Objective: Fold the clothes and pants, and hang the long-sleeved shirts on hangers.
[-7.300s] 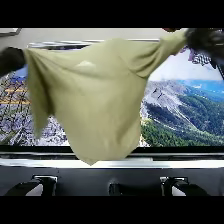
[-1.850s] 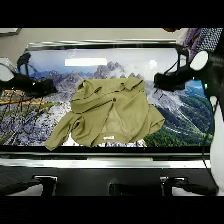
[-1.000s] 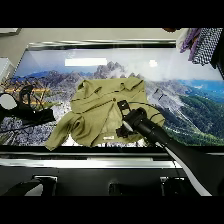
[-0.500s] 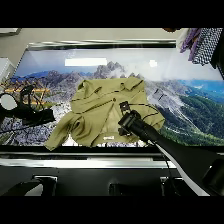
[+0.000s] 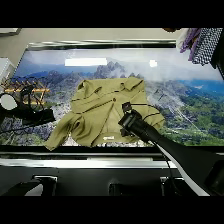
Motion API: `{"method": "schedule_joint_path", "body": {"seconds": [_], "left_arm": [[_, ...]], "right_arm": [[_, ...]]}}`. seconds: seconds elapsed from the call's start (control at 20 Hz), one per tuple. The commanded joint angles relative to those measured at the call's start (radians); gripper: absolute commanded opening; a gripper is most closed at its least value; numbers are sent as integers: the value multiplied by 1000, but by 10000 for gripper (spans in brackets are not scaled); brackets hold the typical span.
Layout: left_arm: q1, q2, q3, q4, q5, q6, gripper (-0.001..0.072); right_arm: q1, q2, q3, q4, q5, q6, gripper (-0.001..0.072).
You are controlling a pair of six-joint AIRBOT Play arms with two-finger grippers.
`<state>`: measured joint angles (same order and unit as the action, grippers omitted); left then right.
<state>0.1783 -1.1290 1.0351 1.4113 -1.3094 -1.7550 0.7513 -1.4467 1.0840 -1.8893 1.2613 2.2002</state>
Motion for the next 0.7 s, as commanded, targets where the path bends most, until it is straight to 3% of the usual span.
{"method": "schedule_joint_path", "body": {"seconds": [0.0,0.1,0.15,0.25,0.65], "left_arm": [[1,0,0,0,0,0,464],[1,0,0,0,1,0,464],[1,0,0,1,1,0,464],[1,0,0,1,1,0,464],[1,0,-1,8,8,0,464]], "right_arm": [[1,55,2,11,-1,-1,148],[1,94,2,58,-2,-48,339],[1,110,2,93,-5,-74,383],[1,119,1,153,-5,-97,387],[1,11,1,146,9,-91,381]]}}
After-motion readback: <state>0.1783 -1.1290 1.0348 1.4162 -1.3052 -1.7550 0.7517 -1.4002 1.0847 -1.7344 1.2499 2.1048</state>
